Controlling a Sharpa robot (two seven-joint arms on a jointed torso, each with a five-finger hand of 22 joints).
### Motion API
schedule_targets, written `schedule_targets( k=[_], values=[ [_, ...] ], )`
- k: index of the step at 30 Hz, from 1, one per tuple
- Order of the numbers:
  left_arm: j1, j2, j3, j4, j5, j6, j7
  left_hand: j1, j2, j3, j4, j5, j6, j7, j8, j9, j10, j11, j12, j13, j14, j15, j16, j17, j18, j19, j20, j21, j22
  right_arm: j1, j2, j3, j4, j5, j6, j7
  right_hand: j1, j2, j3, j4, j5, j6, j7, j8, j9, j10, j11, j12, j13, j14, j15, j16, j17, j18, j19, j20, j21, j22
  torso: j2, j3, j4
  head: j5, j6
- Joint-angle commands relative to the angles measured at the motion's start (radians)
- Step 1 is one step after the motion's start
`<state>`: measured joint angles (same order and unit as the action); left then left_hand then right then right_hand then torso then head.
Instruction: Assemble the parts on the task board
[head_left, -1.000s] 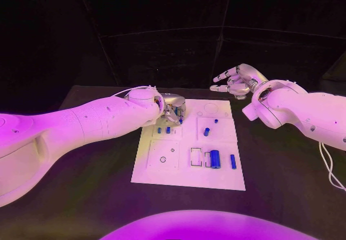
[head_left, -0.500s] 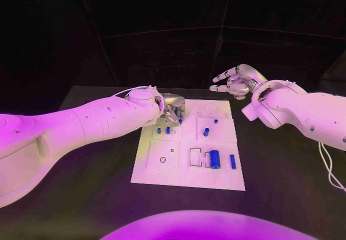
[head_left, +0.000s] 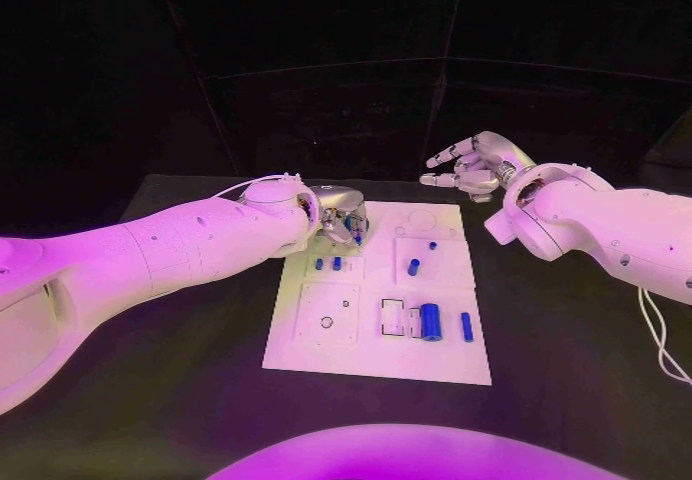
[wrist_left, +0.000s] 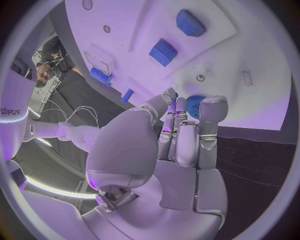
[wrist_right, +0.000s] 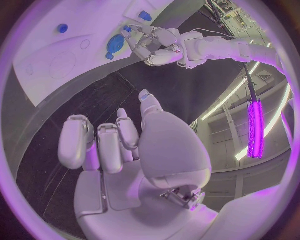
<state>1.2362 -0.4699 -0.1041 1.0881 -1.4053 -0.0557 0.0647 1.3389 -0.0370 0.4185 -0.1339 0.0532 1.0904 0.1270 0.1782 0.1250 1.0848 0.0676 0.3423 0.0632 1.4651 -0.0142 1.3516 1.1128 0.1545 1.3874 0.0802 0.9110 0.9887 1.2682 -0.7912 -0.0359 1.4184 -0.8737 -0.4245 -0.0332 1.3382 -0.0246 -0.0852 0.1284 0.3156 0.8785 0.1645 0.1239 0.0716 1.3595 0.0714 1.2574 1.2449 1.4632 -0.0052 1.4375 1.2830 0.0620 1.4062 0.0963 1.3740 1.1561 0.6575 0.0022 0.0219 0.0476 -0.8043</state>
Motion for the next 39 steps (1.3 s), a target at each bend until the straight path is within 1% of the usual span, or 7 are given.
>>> schedule_targets(
  k=[1, 8, 17, 21, 27, 30, 39],
  values=[
    [0.003, -0.02, 0.004, 0.022, 0.052, -0.029, 0.013, -0.01, 0.0, 0.008, 0.0, -0.002, 0.006, 0.001, -0.001, -0.001, 0.009, -0.004, -0.006, 0.001, 0.023, -0.006, 0.005, -0.001, -0.018, 0.006, -0.001, 0.005, 0.002, 0.002, -0.001, 0.001, 0.0, 0.001, 0.004, 0.008, 0.0, 0.006, -0.005, 0.001, 0.005, 0.003, -0.006, 0.007, -0.002, -0.002, -0.003, -0.001, -0.001, 0.051, -0.008, -0.003, 0.0, 0.019, 0.002, -0.006, -0.003, -0.001, -0.001, -0.0001, 0.0008, 0.003, 0.001],
    [0.009, -0.087, 0.008, 0.07, 0.087, -0.029, 0.005, -0.013, -0.003, 0.011, -0.001, -0.002, 0.011, 0.0, -0.001, -0.002, 0.014, -0.004, -0.009, 0.002, 0.023, -0.006, 0.005, -0.003, -0.017, 0.006, -0.001, 0.005, 0.002, 0.002, -0.004, 0.001, 0.0, 0.001, 0.005, 0.008, 0.0, 0.006, -0.005, 0.001, 0.005, 0.003, -0.006, 0.007, -0.002, -0.002, -0.003, -0.001, -0.001, 0.051, -0.008, -0.003, 0.0, 0.019, 0.002, -0.006, -0.003, -0.001, 0.001, -0.0007, 0.001, 0.004, 0.005],
    [0.01, -0.132, 0.009, 0.085, 0.131, -0.005, -0.007, -0.02, -0.009, 0.011, -0.001, -0.002, 0.015, -0.002, -0.002, -0.004, 0.021, -0.005, -0.014, 0.002, 0.023, -0.007, 0.005, -0.005, -0.019, 0.007, -0.001, 0.013, 0.01, 0.002, -0.004, 0.001, -0.002, 0.001, 0.006, 0.008, 0.0, 0.006, -0.005, 0.001, 0.005, 0.003, -0.006, 0.007, -0.002, -0.002, -0.003, -0.001, -0.001, 0.051, -0.008, -0.003, 0.0, 0.019, 0.002, -0.006, -0.003, -0.001, 0.002, -0.0008, -0.0007, 0.008, 0.003],
    [0.009, -0.135, 0.008, 0.082, 0.12, -0.003, -0.009, -0.02, -0.01, 0.011, -0.002, -0.002, 0.015, -0.002, -0.002, -0.004, 0.021, -0.005, -0.015, 0.002, 0.023, -0.007, 0.006, -0.005, -0.019, 0.007, -0.001, 0.012, 0.01, 0.002, -0.003, 0.001, -0.003, 0.001, 0.007, 0.009, 0.0, 0.006, -0.005, 0.001, 0.005, 0.003, -0.006, 0.007, -0.002, -0.002, -0.003, -0.001, -0.001, 0.051, -0.008, -0.003, 0.0, 0.019, 0.002, -0.006, -0.003, -0.001, 0.002, -0.0016, -0.0008, 0.009, 0.003],
    [0.006, -0.133, 0.007, 0.073, 0.088, -0.007, -0.011, -0.02, -0.01, 0.012, -0.002, -0.002, 0.015, -0.002, -0.003, -0.004, 0.022, -0.006, -0.016, 0.002, 0.023, -0.007, 0.007, -0.003, -0.019, 0.008, -0.001, 0.015, 0.012, 0.002, -0.003, 0.001, -0.003, 0.001, 0.007, 0.009, 0.0, 0.006, -0.005, 0.001, 0.005, 0.003, -0.006, 0.007, -0.002, -0.002, -0.003, -0.001, -0.001, 0.051, -0.008, -0.003, 0.0, 0.019, 0.002, -0.006, -0.003, -0.001, 0.002, -0.0008, -0.0031, 0.009, 0.0],
    [0.005, -0.129, 0.007, 0.066, 0.081, -0.006, -0.01, -0.02, -0.01, 0.012, -0.002, -0.002, 0.015, -0.002, -0.003, -0.004, 0.022, -0.006, -0.016, 0.002, 0.023, -0.007, 0.007, -0.003, -0.019, 0.008, -0.001, 0.015, 0.012, 0.002, -0.003, 0.001, -0.003, 0.001, 0.007, 0.009, 0.0, 0.006, -0.005, 0.001, 0.005, 0.003, -0.006, 0.007, -0.002, -0.002, -0.003, -0.001, -0.001, 0.051, -0.008, -0.003, 0.0, 0.019, 0.002, -0.006, -0.003, -0.001, 0.002, 0.0003, -0.0025, 0.008, -0.001],
    [0.002, -0.119, 0.006, 0.049, 0.074, 0.014, -0.018, -0.018, -0.012, 0.014, -0.005, -0.002, 0.018, -0.003, -0.003, -0.005, 0.026, -0.007, -0.017, 0.003, 0.023, -0.008, 0.007, -0.004, -0.019, 0.008, -0.002, 0.018, 0.016, 0.002, -0.001, 0.001, -0.004, 0.001, 0.007, 0.009, 0.0, 0.006, -0.005, 0.001, 0.005, 0.003, -0.006, 0.007, -0.002, -0.002, -0.003, -0.001, -0.001, 0.051, -0.008, -0.003, 0.0, 0.019, 0.002, -0.006, -0.003, -0.001, 0.002, 0.0002, -0.0022, 0.008, -0.003]
  ],
)
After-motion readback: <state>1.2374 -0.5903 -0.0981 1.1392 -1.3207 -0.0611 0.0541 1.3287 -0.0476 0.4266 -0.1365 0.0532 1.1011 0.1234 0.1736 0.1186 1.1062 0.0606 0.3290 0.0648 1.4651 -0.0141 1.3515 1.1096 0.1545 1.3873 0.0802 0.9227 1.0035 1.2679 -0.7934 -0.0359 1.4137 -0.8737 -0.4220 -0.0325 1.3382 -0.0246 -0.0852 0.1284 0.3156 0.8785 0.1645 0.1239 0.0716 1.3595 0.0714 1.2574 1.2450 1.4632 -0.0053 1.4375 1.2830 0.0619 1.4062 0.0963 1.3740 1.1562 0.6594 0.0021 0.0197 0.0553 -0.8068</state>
